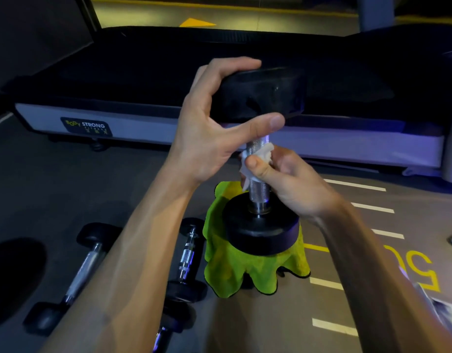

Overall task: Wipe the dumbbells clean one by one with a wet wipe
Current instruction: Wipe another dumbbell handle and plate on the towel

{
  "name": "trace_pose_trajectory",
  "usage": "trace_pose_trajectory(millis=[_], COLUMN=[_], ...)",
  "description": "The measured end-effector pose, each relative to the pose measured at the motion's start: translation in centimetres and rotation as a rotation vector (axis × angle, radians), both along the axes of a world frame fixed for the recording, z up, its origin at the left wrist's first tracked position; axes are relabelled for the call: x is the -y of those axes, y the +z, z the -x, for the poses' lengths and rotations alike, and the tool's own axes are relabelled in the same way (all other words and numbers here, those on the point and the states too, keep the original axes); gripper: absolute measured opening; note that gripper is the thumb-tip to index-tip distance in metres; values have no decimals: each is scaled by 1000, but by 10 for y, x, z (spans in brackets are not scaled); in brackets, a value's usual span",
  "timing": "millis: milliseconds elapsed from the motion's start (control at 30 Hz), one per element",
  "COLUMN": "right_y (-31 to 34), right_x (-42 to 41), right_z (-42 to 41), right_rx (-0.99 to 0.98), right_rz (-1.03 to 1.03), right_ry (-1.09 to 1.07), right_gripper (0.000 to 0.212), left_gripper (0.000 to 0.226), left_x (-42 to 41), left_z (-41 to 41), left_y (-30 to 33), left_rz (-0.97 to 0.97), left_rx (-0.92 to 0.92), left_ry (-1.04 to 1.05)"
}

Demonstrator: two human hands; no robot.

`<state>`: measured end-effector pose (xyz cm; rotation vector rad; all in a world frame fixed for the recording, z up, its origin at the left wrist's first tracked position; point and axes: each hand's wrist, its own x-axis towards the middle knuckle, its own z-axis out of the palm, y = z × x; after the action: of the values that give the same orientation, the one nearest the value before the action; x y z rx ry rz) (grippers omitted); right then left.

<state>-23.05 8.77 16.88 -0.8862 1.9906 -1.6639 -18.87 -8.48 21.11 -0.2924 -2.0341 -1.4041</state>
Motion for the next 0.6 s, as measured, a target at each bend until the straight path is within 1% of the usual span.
trace_pose_trajectory(millis=[67,167,200,267,300,367,500,533,600], right_y=[3,8,11,14,14,12,6,5,4], right_x=[4,16,21,29,31,30,23,23,26], right_z=[-8,-25,-30,-34,-33,-30,-13,-8,0], right_rx=[-134,-328,-368,-377,-343,-257,-19,47,278], right_rz=[-103,-286,-300,-231,-181,-91,-10,39,169], right_ry=[-81,-355,-439,-546,-563,-514,-288,-250,-213], right_gripper=[33,17,13,10,12,25,65,70,68], left_gripper=[61,61,61,62,62,62,61,60,59], left_x=[4,5,3,1,0,2,5,7,9], left_z=[1,3,4,4,4,4,6,7,8], left_y=[0,0,0,1,1,1,-2,-3,-3], left_rz=[-13,-24,-29,-34,-32,-30,-62,-67,-83], left_rx=[11,22,23,20,19,21,30,29,26], left_ry=[-11,-16,-20,-41,-52,-57,-36,-27,-22])
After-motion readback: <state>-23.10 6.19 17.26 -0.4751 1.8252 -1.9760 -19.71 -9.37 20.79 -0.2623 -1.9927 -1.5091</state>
